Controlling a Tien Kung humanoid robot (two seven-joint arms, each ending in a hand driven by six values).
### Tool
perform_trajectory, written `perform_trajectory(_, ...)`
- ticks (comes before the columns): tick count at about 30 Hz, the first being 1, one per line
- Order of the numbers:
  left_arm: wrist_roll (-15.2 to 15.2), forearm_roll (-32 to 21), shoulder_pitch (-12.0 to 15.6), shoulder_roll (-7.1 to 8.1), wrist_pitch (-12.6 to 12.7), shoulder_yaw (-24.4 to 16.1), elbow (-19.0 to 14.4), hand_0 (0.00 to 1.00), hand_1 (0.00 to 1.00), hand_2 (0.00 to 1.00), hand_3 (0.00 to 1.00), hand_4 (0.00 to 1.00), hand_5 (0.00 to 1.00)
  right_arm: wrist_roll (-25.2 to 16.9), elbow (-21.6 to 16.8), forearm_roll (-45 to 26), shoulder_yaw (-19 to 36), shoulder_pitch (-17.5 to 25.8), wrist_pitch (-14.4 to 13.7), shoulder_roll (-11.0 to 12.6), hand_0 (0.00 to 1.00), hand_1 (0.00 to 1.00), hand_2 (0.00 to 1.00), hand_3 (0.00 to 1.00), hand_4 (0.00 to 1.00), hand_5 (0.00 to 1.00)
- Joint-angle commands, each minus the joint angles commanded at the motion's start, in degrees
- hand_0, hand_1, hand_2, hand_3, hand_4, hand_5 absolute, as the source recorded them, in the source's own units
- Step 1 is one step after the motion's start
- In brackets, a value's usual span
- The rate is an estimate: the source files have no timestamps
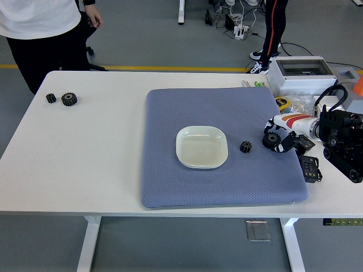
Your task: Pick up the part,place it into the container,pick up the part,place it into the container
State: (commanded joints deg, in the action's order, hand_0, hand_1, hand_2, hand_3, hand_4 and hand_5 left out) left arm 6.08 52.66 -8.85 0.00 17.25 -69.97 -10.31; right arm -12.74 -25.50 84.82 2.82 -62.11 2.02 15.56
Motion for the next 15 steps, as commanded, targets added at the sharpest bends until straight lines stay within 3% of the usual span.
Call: perform_trajectory(15,0.0,-0.9,-0.4,0.00,0.0,0.9,0.0,0.635,0.622,0.679,0.567,0.659,0.585,0.1,1.1,0.9,1.6,1.1,-0.9,-0.3,0.659,0.712,0.796,0.707,0.784,0.254)
